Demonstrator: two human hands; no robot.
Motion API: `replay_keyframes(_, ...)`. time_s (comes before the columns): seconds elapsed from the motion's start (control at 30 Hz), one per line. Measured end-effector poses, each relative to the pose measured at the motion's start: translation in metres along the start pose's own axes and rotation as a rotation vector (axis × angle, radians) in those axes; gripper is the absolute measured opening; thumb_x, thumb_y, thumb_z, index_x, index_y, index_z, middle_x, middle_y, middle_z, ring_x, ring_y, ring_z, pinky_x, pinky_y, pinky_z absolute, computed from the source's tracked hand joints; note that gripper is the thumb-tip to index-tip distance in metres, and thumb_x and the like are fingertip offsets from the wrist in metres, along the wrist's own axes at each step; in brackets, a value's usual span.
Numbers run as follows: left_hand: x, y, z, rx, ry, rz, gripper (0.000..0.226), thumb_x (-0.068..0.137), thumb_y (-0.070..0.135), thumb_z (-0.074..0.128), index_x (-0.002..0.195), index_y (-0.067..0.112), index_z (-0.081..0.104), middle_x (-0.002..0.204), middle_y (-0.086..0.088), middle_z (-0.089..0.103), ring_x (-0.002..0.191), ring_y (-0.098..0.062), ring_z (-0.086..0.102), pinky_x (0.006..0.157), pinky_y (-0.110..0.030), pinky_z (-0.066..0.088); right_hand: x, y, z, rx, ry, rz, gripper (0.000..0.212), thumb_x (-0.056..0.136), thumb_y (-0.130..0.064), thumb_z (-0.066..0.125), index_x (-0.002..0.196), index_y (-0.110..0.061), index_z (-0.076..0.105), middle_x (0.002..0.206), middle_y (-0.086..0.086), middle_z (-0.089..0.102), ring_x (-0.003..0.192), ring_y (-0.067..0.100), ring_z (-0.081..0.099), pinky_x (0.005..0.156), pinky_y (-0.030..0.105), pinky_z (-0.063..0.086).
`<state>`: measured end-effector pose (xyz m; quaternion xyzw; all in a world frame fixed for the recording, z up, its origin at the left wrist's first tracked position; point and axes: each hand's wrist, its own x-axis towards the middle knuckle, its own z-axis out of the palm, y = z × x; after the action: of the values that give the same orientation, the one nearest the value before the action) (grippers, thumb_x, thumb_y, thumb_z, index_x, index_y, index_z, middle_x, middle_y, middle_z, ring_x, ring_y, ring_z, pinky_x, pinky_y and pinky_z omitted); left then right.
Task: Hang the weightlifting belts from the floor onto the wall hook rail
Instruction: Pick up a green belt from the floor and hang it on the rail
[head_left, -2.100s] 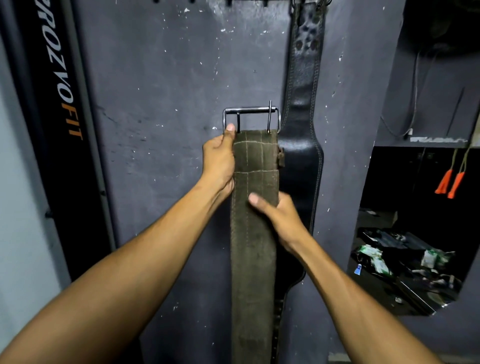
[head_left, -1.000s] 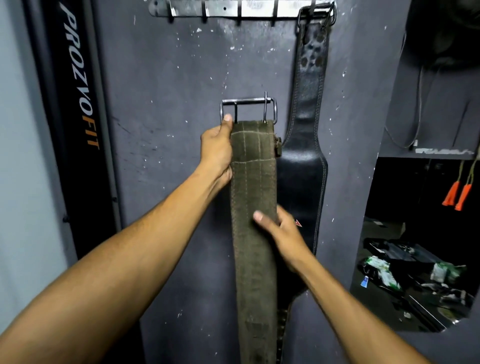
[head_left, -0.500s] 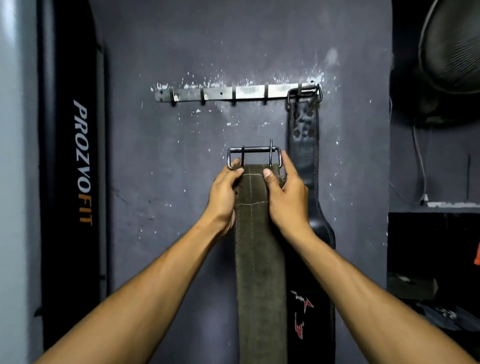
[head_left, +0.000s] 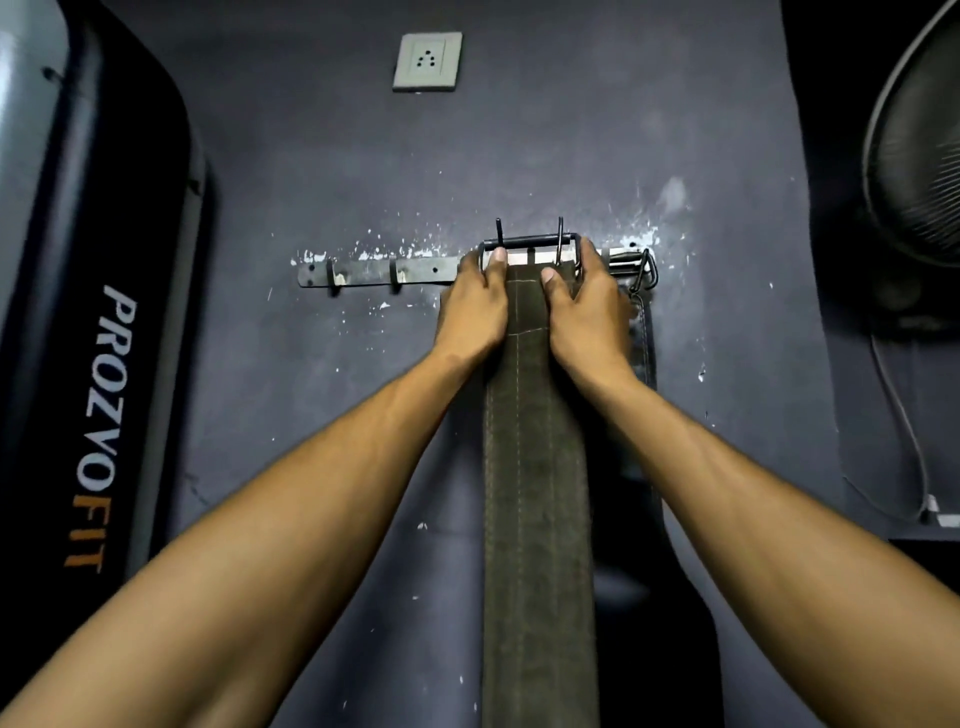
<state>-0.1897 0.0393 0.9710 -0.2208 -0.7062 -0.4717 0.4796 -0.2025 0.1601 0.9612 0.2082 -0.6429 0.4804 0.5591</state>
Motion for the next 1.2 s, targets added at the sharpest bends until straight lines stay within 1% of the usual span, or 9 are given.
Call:
replay_keyframes(0.27,0.013,-0.029,0.026,0.079,0.029,0.012,0.052,0.110,0.035,0.039,0.160,0.027,0.031,0.141,-0.013,0.063,0.137,-0.033,0.051,0.106,-0.031,0.040,-0.006,0.024,-0.002,-0.110,-0.016,0.009,0.064,0.105,-0.031,0.058,0.162,-0.019,0.033,0.136,0.015,0.068,0.128,0.034,0.061,0.103,0.035,0.047)
replay_keyframes(0.37,0.011,-0.037,0.025,-0.049,-0.017,0.009,0.054,0.110,0.031,0.043,0.161,0.029,0.028,0.153,-0.004,0.054,0.142,-0.022,0.049,0.101,-0.016,0.034,-0.016,0.024,-0.005,-0.061,-0.020,0.054,0.065,0.103,-0.032,0.061,0.160,-0.018,0.035,0.139,0.012,0.066,0.131,0.031,0.059,0.109,0.035,0.046)
replay_keyframes(0.47,0.003,-0.039,0.024,-0.107,-0.089,0.027,0.059,0.110,0.032,0.043,0.163,0.031,0.018,0.158,-0.002,0.047,0.144,-0.021,0.047,0.106,-0.018,0.031,-0.033,0.028,-0.006,0.005,0.021,0.093,0.060,0.099,-0.037,0.065,0.153,-0.024,0.045,0.137,0.002,0.067,0.128,0.027,0.061,0.111,0.041,0.049)
replay_keyframes(0.57,-0.019,-0.050,0.024,-0.201,-0.141,0.004,0.069,0.109,0.034,0.044,0.164,0.020,0.005,0.169,-0.002,0.026,0.152,-0.015,0.029,0.111,-0.015,0.019,-0.064,0.031,-0.009,0.024,0.032,0.097,0.053,0.098,-0.035,0.069,0.145,-0.024,0.048,0.128,-0.010,0.065,0.113,0.012,0.063,0.101,0.028,0.048)
replay_keyframes(0.67,-0.048,-0.068,0.030,-0.293,-0.174,0.008,0.058,0.107,0.035,0.049,0.158,0.024,0.024,0.158,0.001,0.046,0.143,-0.012,0.043,0.117,-0.024,0.031,-0.092,0.040,-0.011,-0.018,0.052,0.152,0.048,0.097,-0.040,0.068,0.138,-0.022,0.050,0.128,-0.001,0.069,0.112,0.018,0.065,0.098,0.033,0.052)
replay_keyframes(0.77,-0.084,-0.090,0.041,-0.309,-0.168,-0.096,0.032,0.101,0.044,0.054,0.128,0.027,0.052,0.128,0.006,0.069,0.119,-0.016,0.065,0.106,-0.034,0.050,-0.111,0.052,-0.009,-0.128,0.034,0.172,0.031,0.100,-0.040,0.065,0.113,-0.012,0.069,0.109,0.007,0.079,0.105,0.028,0.073,0.087,0.041,0.058)
replay_keyframes(0.9,-0.109,-0.097,0.040,-0.345,-0.093,-0.127,0.048,0.093,0.057,0.050,0.103,0.013,0.067,0.100,-0.005,0.079,0.098,-0.028,0.074,0.087,-0.042,0.059,-0.124,0.048,-0.006,-0.191,0.069,0.180,0.036,0.102,-0.038,0.062,0.093,-0.004,0.071,0.088,0.011,0.078,0.090,0.032,0.074,0.076,0.043,0.056)
replay_keyframes(1.0,-0.108,-0.089,0.028,-0.344,-0.084,-0.150,0.035,0.102,0.042,0.055,0.099,0.010,0.068,0.097,-0.009,0.078,0.095,-0.028,0.073,0.083,-0.040,0.058,-0.128,0.038,-0.004,-0.006,0.035,0.266,0.036,0.098,-0.044,0.064,0.095,-0.010,0.075,0.089,0.004,0.081,0.090,0.022,0.076,0.082,0.048,0.061)
replay_keyframes(1.2,-0.181,-0.114,0.009,-0.503,-0.269,-0.360,0.059,0.094,0.064,0.049,0.103,0.013,0.078,0.094,-0.001,0.081,0.094,-0.018,0.077,0.089,-0.046,0.062,-0.206,0.043,-0.029,0.175,-0.190,0.464,0.039,0.099,-0.048,0.063,0.112,-0.015,0.079,0.108,0.000,0.082,0.109,0.017,0.076,0.103,0.048,0.058)
